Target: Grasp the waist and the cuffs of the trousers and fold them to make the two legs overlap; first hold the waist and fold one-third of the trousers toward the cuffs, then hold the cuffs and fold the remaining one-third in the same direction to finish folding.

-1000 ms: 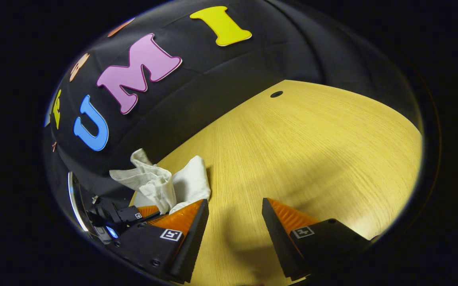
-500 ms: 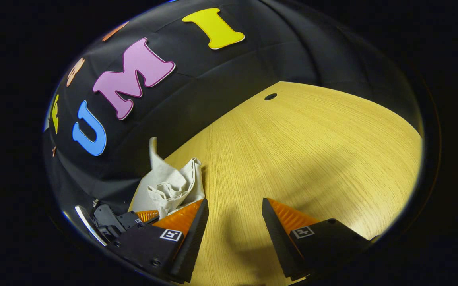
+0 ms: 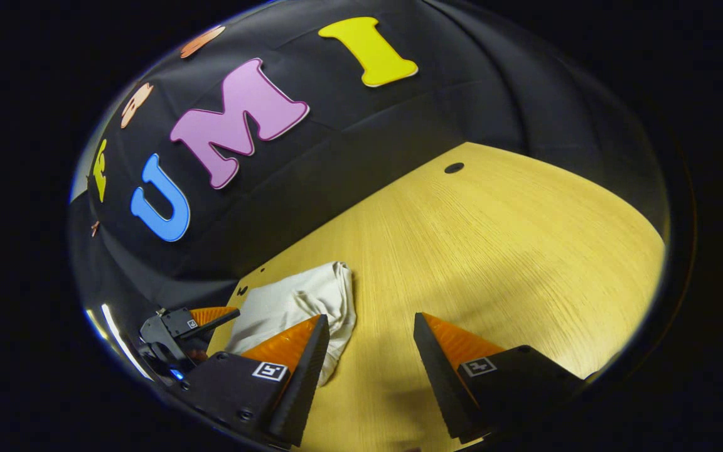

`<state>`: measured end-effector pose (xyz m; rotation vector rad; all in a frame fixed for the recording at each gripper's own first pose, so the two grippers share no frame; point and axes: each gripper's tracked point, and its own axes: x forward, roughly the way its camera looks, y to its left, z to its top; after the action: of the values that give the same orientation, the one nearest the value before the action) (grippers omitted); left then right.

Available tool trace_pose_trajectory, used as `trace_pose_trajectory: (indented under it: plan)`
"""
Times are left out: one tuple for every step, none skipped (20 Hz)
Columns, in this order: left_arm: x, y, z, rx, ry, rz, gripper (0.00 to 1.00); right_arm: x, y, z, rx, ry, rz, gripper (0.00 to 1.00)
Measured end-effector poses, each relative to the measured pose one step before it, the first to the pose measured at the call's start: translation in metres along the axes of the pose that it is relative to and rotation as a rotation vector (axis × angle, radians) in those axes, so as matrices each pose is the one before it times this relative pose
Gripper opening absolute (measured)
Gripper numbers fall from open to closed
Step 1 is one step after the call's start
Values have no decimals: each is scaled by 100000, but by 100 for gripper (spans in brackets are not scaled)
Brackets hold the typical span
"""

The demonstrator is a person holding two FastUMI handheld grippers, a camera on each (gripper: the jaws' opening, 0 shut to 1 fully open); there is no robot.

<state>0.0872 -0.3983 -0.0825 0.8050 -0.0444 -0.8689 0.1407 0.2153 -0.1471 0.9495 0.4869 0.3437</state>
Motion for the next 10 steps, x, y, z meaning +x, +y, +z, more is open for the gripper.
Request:
trace_pose_trajectory:
  plan:
    - [-1251,1231,92,-5032,393,2230,97,-631,818,755,-1275,-1560,756,85]
    - [-1480,1329,287,-5115,5,2471,97,-581,805,798,-1172,-1281,386,86]
    - [-1279,1098,300,-5539,307,2116,97,-604,863,693,-1166,-1010,689,86]
    - [-1343,967,288,-5752,460,1873,97,-582,787,634,-1147,-783,211,86]
    - [-1287,830,333,-6184,738,911,97,-676,781,535,-748,-614,340,86]
    - [-1314,639,380,-6551,870,996,97,-872,1106,768,-321,-1371,823,86]
    - [-1149,637,162,-6687,318,1465,97,-866,1052,656,-1567,-1943,981,86]
    - [-1177,481,466,-6546,-431,1175,97,-834,1026,661,-2818,-1618,208,86]
    - [-1091,506,471,-5885,-634,1441,97,-703,1070,445,-2864,-765,414,86]
    - [-987,524,480,-4830,-747,1694,97,-537,958,376,-2936,-568,-83,86]
